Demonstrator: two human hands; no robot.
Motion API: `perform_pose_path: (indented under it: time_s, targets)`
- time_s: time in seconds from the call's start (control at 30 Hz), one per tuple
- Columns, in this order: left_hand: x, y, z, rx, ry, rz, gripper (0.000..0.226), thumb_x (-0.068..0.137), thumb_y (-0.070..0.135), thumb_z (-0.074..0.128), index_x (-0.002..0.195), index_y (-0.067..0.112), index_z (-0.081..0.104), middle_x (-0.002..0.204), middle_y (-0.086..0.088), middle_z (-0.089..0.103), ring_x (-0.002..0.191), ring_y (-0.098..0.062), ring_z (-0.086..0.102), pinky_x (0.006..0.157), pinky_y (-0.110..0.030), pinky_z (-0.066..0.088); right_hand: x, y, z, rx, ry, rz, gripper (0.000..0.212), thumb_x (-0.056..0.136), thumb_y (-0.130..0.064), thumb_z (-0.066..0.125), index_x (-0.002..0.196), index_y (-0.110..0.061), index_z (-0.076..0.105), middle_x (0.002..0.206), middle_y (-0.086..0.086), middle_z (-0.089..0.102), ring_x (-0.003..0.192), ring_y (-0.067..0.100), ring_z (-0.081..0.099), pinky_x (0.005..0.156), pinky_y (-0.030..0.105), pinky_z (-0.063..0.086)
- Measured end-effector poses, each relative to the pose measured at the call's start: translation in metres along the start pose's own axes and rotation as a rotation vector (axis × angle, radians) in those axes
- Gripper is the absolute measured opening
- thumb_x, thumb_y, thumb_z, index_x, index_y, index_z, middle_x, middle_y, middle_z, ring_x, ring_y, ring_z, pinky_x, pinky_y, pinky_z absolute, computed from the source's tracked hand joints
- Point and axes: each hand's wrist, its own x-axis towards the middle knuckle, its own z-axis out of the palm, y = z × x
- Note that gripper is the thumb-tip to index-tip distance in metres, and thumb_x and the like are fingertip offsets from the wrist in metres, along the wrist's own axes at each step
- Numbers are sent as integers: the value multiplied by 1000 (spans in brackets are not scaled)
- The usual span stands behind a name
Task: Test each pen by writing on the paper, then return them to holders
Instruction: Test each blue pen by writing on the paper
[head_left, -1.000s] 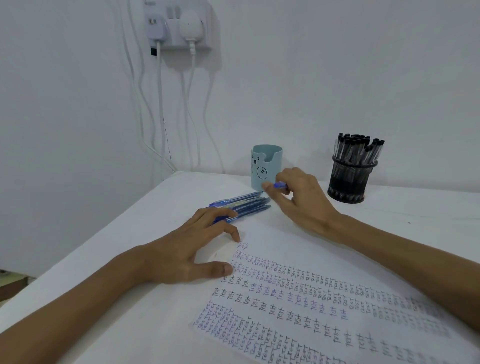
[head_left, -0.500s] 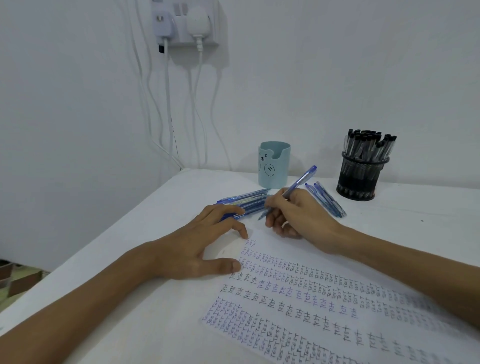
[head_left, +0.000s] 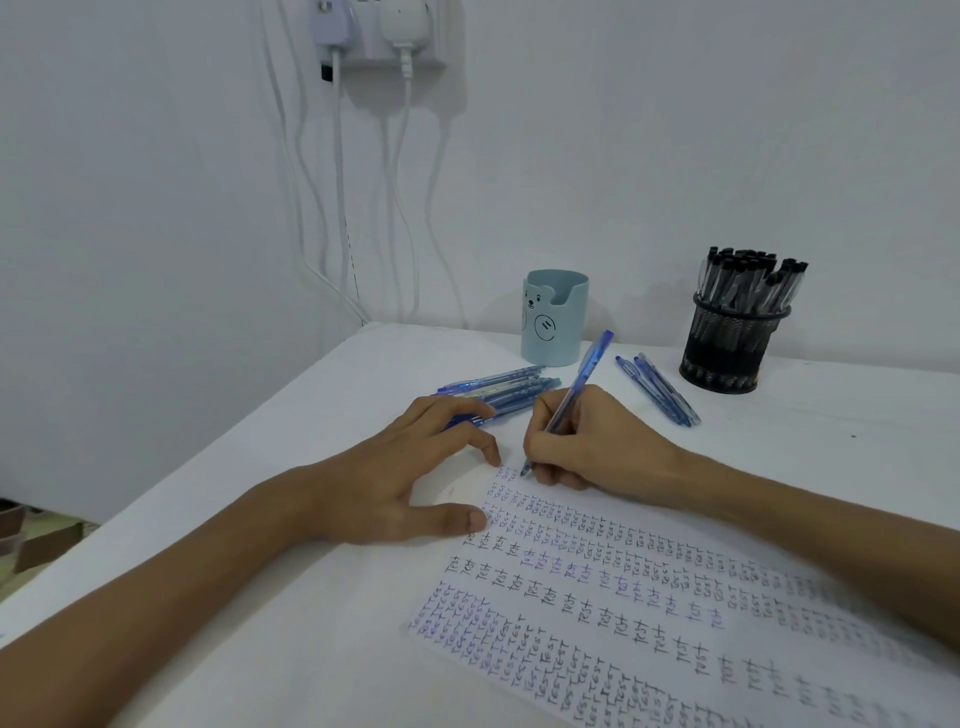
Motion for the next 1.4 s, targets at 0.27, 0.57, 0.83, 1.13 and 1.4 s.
perform_pose_path:
  time_s: [0.27,0.57,0.83,1.13,1.4]
  targets:
    - [1,-1,1,10,17,13,48,95,52,69,137,40,50,159,18,25,154,-4,12,125,-30,21,3,6,6,-1,79,-28,13,83,-10,70,72,-8,64,59,9,67,56,14,54,59,25,44]
    - [1,-1,1,18,14,24,47,95,54,68,136,41,49,157,18,26,153,-5,14,125,-33,23,-2,5,5,0,67,-85,11,84,-4,70,74,-3,65,61,13,68,57,18,57,61,30,49]
    - [1,-1,1,17,15,16,47,95,55,68,135,43,49,157,18,26,152,-5,14,125,-35,24,-2,4,5,-2,46,-90,13,84,-4,71,73,-7,66,61,12,68,58,17,58,65,35,50]
    - [1,1,1,20,8,6,47,95,53,68,136,42,49,159,19,24,153,-3,11,125,-30,21,-2,4,6,-25,68,-80,12,84,-6,71,73,-7,65,63,14,68,61,20,58,68,40,51]
    - [1,1,1,20,6,-4,47,95,52,68,136,41,49,158,21,24,153,-1,10,123,-26,19,-1,2,5,-38,80,-43,12,85,-8,69,75,-2,65,59,9,67,54,12,52,58,22,43]
